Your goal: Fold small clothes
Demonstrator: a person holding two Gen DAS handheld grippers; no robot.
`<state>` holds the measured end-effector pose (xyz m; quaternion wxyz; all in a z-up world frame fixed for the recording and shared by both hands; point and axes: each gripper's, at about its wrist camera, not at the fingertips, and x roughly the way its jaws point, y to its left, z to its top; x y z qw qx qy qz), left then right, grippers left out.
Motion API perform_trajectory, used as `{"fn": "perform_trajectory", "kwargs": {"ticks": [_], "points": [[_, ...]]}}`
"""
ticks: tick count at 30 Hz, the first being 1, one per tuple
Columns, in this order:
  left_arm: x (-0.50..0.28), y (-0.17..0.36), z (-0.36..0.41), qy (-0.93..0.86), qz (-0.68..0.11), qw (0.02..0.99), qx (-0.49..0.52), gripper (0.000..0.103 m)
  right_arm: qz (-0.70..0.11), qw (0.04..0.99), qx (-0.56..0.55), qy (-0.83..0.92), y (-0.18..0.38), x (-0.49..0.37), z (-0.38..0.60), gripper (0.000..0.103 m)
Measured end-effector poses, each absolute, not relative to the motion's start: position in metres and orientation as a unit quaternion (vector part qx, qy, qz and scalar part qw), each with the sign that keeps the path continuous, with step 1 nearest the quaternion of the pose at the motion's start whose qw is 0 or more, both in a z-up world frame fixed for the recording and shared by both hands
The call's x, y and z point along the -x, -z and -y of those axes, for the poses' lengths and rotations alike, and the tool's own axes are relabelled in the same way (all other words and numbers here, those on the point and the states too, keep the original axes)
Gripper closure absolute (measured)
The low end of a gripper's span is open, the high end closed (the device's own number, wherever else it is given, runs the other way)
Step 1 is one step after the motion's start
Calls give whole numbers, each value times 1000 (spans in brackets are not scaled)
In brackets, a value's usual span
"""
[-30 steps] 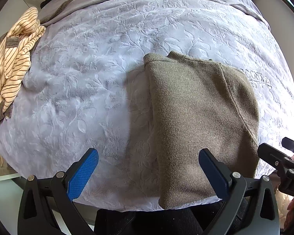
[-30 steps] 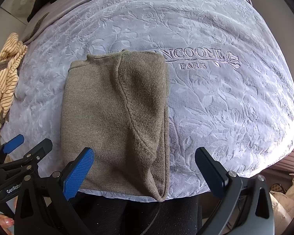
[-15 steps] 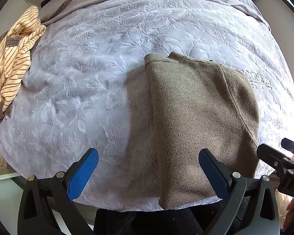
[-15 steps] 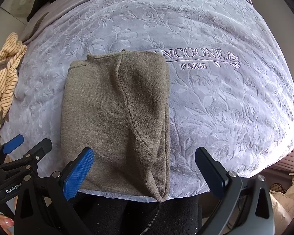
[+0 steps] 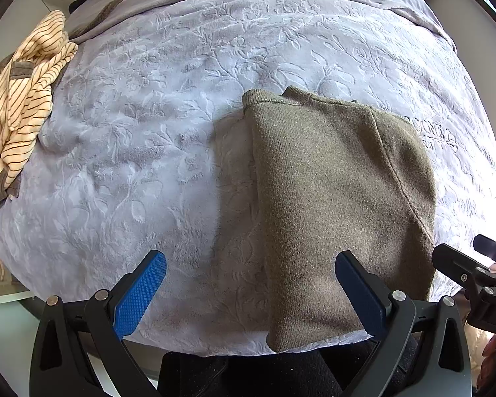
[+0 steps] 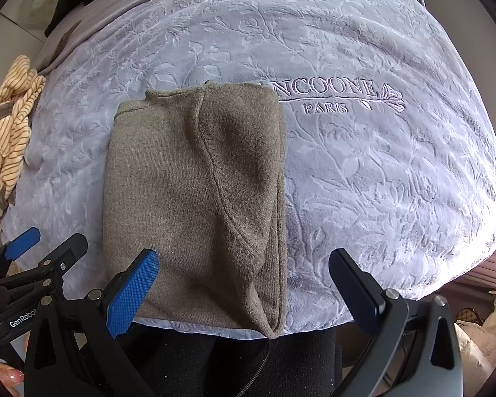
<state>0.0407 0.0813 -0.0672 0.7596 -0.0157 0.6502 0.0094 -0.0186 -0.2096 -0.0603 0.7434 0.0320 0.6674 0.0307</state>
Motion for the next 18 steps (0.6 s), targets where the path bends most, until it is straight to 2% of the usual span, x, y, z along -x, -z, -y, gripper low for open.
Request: {"fn": "perform_trajectory", "kwargs": {"ticks": [18], "points": [[-41, 67, -83, -8, -651, 759, 15, 0, -666, 745, -37, -27, 59, 24, 209, 0]]}}
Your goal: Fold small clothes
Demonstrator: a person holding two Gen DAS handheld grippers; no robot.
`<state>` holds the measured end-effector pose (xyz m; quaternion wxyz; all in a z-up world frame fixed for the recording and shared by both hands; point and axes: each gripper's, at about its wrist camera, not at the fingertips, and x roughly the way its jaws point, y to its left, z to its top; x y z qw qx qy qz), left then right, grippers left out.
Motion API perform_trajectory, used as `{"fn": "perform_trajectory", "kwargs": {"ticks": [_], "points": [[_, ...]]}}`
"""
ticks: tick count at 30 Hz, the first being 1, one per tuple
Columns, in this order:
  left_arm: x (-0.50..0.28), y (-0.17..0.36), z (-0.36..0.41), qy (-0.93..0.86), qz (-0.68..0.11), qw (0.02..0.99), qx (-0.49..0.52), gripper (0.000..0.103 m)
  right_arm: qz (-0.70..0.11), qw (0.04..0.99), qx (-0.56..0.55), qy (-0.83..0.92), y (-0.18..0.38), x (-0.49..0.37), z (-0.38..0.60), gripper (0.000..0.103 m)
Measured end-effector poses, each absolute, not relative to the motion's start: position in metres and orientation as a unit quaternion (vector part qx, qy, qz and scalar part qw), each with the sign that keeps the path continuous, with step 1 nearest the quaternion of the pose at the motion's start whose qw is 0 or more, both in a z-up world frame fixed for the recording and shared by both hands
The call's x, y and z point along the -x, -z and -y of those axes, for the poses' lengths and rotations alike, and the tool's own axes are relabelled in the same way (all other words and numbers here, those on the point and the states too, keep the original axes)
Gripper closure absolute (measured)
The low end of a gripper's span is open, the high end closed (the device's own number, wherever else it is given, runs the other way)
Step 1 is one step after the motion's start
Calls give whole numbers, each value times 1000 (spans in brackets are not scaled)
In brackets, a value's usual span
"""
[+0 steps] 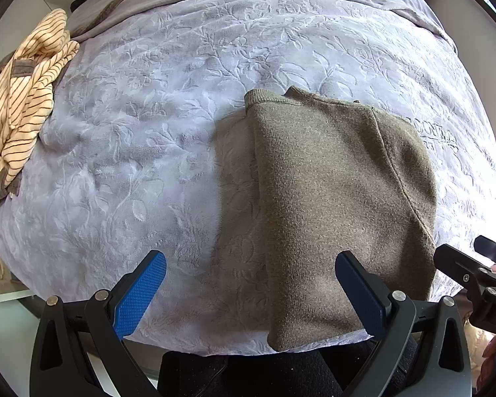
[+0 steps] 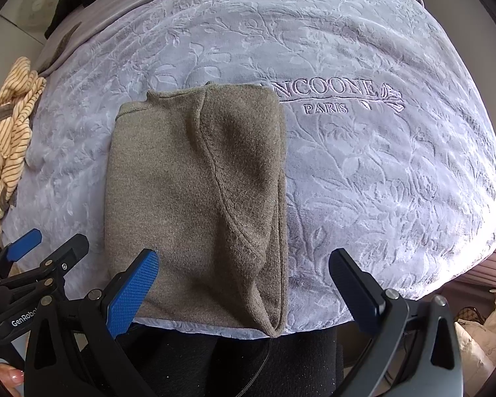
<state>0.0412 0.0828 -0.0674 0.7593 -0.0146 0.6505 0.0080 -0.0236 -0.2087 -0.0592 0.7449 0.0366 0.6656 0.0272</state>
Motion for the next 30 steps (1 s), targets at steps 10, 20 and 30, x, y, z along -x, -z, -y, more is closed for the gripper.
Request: {"fn": "perform_trajectory", "kwargs": {"ticks": [10, 20, 30], "points": [[-39, 67, -82, -9, -650, 759, 13, 0, -667, 744, -37, -27, 59, 23, 208, 0], [-40, 69, -82, -8, -650, 760, 10, 0, -667, 744, -37, -27, 59, 23, 208, 0], [-41, 71, -83, -10, -649, 761, 12, 0, -668, 742, -37, -27, 61, 22, 207, 0]]}}
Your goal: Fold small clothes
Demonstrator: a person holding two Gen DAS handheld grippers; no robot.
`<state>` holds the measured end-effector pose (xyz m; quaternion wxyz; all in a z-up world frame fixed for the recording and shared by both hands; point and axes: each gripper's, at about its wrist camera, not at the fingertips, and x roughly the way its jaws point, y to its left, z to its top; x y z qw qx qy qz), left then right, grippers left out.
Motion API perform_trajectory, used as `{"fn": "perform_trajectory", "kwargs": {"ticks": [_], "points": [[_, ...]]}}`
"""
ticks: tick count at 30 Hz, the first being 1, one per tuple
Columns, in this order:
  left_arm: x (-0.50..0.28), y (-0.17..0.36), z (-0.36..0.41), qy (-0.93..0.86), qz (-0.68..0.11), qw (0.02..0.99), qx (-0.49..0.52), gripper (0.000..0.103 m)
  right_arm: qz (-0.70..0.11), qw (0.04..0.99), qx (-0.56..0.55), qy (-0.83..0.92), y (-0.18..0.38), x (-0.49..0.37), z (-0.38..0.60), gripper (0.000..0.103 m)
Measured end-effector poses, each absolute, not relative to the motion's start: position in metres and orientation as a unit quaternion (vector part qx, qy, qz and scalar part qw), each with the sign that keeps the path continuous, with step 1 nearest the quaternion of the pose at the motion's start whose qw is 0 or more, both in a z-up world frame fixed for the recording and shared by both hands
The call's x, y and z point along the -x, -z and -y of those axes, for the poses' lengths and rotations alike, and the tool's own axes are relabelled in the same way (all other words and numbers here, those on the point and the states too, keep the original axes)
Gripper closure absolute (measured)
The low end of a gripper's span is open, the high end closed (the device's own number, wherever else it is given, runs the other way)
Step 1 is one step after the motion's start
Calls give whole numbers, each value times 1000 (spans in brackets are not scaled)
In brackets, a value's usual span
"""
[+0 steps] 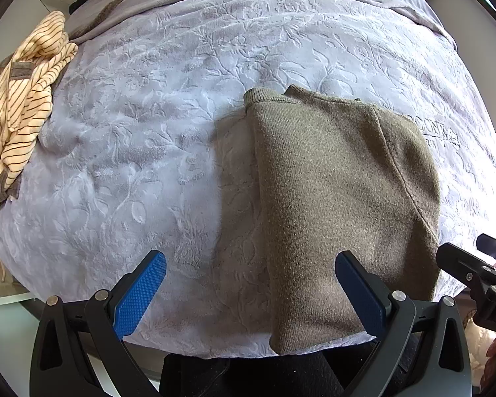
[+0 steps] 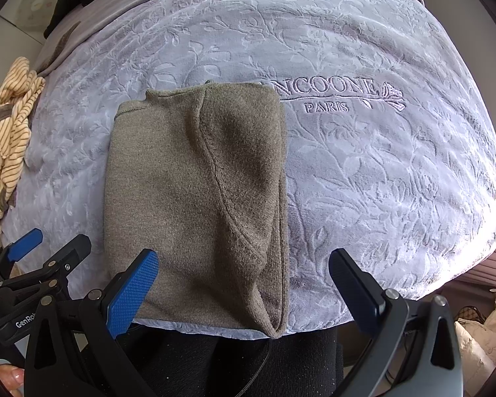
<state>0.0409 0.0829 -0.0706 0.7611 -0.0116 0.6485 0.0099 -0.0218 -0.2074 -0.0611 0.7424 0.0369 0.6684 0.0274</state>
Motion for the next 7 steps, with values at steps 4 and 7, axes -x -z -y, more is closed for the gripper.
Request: {"fn": "perform_trajectory", "kwargs": {"ticks": [4, 7], "points": [[-41, 70, -84, -12, -644, 765, 10, 0, -669, 742, -37, -27, 62, 21, 208, 0], [-41, 69, -83, -11, -643, 766, 9, 0, -669, 742, -36, -28, 62, 20, 209, 0]]}}
